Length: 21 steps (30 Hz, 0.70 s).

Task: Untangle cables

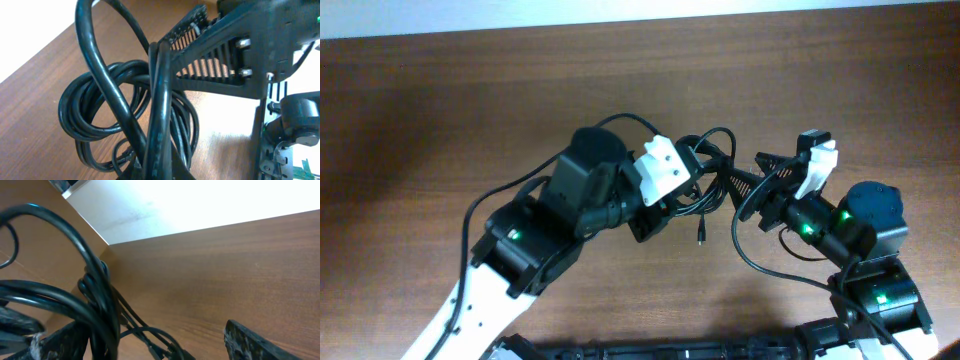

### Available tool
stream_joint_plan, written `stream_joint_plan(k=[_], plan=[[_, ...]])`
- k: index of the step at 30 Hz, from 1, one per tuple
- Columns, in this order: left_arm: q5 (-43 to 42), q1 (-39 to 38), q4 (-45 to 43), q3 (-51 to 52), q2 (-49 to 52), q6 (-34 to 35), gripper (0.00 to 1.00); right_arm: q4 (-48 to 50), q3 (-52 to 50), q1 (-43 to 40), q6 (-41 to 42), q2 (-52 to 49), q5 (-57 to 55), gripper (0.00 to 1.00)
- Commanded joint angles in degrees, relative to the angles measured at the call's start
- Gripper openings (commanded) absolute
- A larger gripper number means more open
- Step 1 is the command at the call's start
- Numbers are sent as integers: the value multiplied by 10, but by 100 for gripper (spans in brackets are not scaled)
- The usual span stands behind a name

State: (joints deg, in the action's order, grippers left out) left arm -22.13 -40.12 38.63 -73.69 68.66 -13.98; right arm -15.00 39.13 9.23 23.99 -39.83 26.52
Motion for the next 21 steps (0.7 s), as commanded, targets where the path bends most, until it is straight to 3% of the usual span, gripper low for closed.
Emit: stream_joint_plan(k=[1, 12, 17, 21], plan=[[-21, 0, -3, -5, -64, -21, 0, -26, 5, -3, -2, -1, -101, 84], [70, 2, -4, -5, -92, -24, 0, -33, 5, -3, -2, -1, -108, 84], [75, 2, -4, -5, -92, -24, 0, -72, 5, -3, -2, -1, -178, 84], [142, 2, -4, -5, -92, -24, 0, -73, 5, -3, -2, -1, -178, 84]])
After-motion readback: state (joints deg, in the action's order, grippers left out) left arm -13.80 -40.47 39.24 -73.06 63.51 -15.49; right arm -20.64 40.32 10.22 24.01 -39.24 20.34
